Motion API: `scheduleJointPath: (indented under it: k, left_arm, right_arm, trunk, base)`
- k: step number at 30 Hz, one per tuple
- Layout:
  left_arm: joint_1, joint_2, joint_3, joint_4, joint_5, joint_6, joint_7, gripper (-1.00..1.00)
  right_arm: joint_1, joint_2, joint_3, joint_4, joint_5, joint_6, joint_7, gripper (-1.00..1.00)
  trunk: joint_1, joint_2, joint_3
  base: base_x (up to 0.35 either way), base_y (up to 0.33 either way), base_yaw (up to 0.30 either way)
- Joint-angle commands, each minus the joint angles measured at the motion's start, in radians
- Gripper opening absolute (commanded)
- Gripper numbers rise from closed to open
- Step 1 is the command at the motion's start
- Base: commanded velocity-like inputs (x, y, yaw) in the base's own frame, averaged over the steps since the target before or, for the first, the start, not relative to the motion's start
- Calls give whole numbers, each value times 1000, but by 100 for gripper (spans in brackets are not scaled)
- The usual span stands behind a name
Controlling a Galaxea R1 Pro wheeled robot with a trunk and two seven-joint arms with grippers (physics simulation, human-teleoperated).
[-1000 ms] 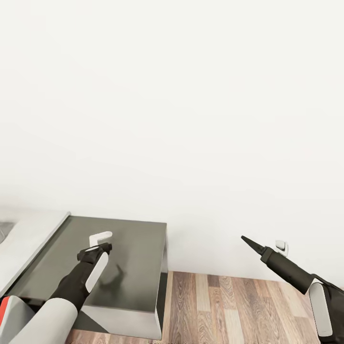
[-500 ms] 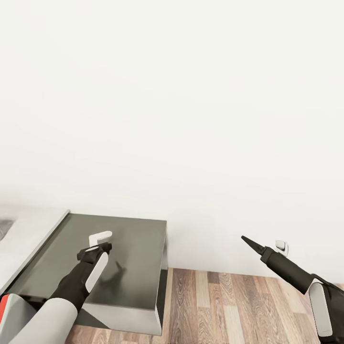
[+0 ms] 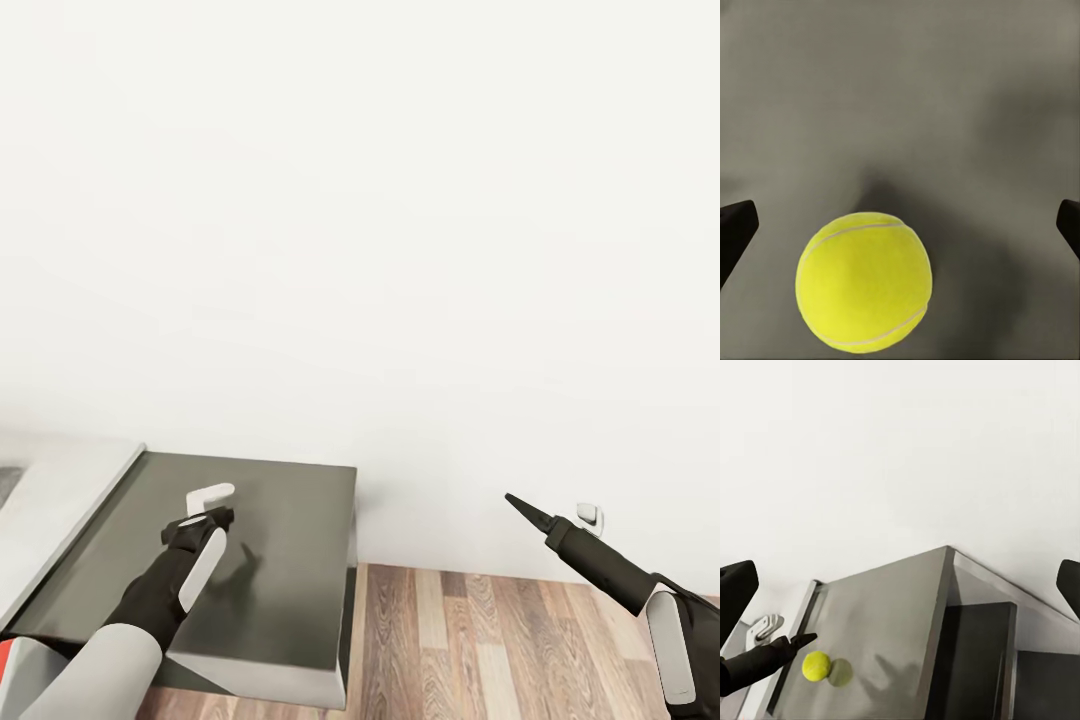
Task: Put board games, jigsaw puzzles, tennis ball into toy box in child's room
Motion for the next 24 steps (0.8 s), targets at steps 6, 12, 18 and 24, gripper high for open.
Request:
scheduleJointPath:
  k: [6, 12, 18, 24]
  left_arm:
    - [-1, 2, -6, -1, 9, 3, 9, 100]
    - [-1, 1, -6, -1, 9, 3, 9, 100]
    - [-1, 0, -6, -1, 9, 4, 9, 100]
    - [-1, -1, -8, -1, 9, 4, 9, 100]
  right_arm:
    - [-1, 0, -1, 1, -3, 6, 1, 100]
    - [-1, 0, 0, 0, -3, 6, 1, 100]
    - [-1, 0, 0, 0, -3, 6, 1, 100]
    - [-1, 0, 1, 0, -3, 6, 1, 100]
  trunk:
    - [1, -2, -10]
    - [1, -2, -18]
    - [1, -2, -24]
    - [1, -2, -25]
  base:
    - [29, 18, 0]
    - [16, 22, 0]
    - [57, 171, 0]
    - [19, 70, 0]
